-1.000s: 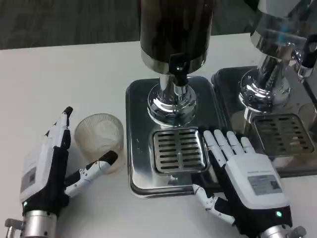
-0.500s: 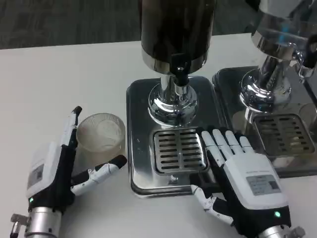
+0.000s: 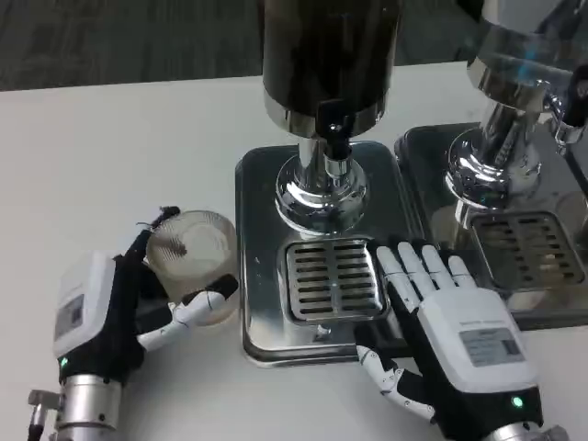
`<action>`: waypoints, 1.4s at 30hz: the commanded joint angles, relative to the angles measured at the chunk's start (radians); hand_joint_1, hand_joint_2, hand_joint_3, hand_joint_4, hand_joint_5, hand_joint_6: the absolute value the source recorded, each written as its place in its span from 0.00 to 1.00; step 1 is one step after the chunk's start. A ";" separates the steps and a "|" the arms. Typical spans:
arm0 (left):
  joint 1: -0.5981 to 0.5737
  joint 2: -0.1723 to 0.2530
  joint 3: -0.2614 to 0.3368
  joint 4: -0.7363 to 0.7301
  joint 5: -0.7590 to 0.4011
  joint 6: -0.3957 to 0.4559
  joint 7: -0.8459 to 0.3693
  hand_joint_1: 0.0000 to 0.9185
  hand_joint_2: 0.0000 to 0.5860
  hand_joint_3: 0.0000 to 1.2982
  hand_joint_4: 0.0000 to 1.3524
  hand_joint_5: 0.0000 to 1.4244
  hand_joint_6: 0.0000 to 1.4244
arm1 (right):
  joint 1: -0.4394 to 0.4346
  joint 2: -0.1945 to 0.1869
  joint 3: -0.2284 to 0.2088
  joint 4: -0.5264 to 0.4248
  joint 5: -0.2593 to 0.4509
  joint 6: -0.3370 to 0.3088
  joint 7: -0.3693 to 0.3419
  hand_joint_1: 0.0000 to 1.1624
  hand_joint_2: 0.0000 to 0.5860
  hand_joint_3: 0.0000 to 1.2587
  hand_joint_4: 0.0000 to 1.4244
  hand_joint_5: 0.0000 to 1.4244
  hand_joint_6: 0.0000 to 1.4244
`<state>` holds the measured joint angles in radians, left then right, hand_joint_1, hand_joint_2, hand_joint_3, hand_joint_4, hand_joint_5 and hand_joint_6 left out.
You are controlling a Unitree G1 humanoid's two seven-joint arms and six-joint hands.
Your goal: Grasp the cup under the faucet to collect the drink, then remove the cup.
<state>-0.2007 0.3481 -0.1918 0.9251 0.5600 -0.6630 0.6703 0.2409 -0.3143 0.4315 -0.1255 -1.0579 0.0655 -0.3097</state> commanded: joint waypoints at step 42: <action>-0.086 -0.006 -0.097 -0.040 0.110 -0.012 0.199 0.66 0.10 0.35 0.50 0.64 0.76 | 0.001 0.027 -0.005 -0.017 -0.031 0.044 -0.037 0.19 0.79 0.04 0.00 0.00 0.01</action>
<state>-0.2460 0.3480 -0.2758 0.8765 0.6662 -0.6462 0.8819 0.2368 -0.2948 0.4300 -0.1253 -1.0753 0.0970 -0.3242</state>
